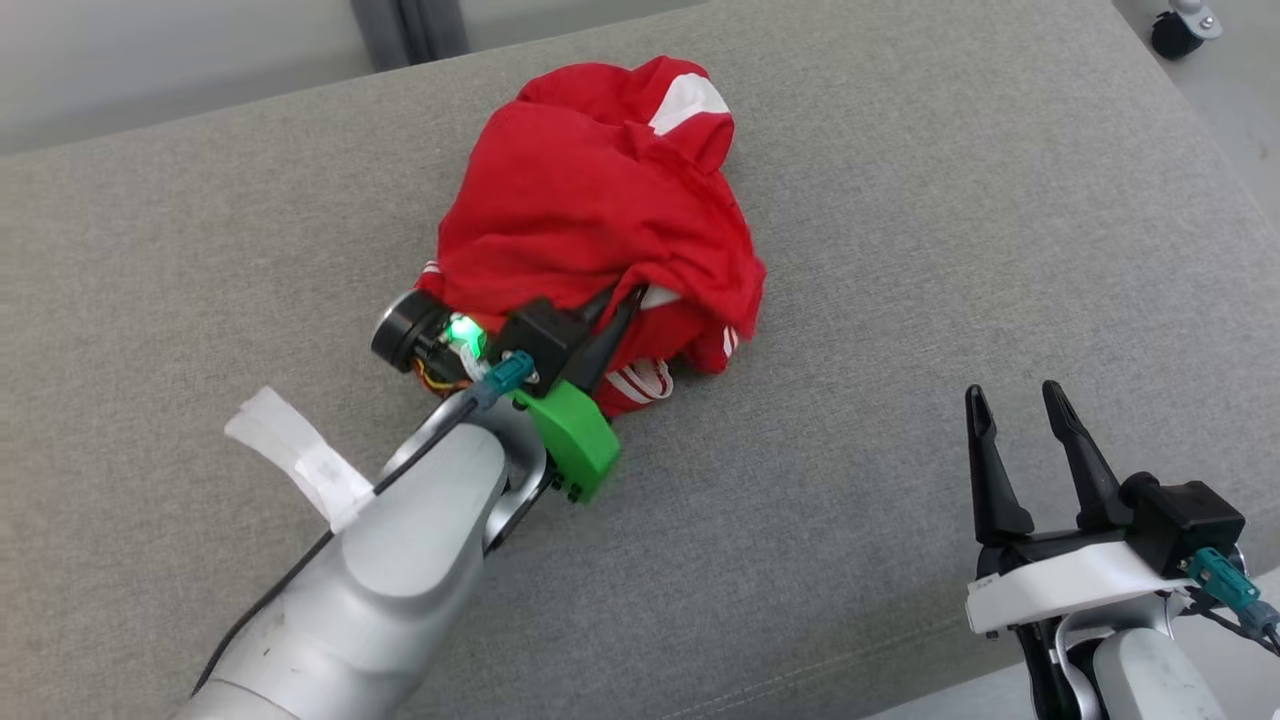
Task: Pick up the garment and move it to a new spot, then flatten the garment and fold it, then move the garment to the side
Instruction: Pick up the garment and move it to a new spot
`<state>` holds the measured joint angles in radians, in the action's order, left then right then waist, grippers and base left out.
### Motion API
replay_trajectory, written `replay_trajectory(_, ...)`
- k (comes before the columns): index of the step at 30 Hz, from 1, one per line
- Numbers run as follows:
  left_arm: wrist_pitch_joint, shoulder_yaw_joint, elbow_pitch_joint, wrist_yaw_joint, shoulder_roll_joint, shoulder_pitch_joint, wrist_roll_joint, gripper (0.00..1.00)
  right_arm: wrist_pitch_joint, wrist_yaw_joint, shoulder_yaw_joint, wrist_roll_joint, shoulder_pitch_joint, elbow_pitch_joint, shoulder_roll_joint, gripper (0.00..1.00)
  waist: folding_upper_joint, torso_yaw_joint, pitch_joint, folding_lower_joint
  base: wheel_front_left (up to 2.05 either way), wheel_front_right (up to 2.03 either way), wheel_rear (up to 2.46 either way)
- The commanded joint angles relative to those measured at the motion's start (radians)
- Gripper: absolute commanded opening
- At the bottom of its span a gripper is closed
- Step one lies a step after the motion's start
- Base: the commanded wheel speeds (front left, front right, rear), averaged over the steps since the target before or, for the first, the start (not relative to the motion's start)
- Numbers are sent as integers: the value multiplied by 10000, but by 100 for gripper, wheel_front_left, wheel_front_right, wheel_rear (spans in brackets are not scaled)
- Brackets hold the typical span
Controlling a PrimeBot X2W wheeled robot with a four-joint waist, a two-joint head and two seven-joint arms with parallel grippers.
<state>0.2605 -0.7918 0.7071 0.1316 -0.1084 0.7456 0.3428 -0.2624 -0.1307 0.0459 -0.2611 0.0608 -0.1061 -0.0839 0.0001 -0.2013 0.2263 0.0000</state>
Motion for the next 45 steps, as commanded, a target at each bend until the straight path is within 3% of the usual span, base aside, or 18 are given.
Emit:
replay_trajectory(1, 56, 176, -346, -22, 34, 298, 65, 0, -31, -3, -25, -20, -106, 6, 6, 100, -1, 219, -101, 0, 0, 0, 0)
replay_trajectory(8, 59, 935, -2282, -54, -295, 1280, -206, 0, -33, -3, -64, -21, -179, -49, 48, 100, -1, 795, -352, 0, 0, 0, 0)
replay_trajectory(24, -537, 2401, -4371, -59, -1265, 4315, 151, 0, -34, -3, 7, -126, -123, -194, 215, 100, -1, 1435, -417, 0, 0, 0, 0)
replay_trajectory(34, -801, 3016, -5007, -332, -2171, 4283, 326, 0, -34, -3, -33, -141, -173, -259, 239, 100, -1, 1702, -444, 0, 0, 0, 0)
replay_trajectory(45, -754, 3522, -5036, -604, -3153, 3130, 638, 0, -33, -3, 155, 12, -107, -78, 72, 100, -1, 2999, -294, 0, 0, 0, 0)
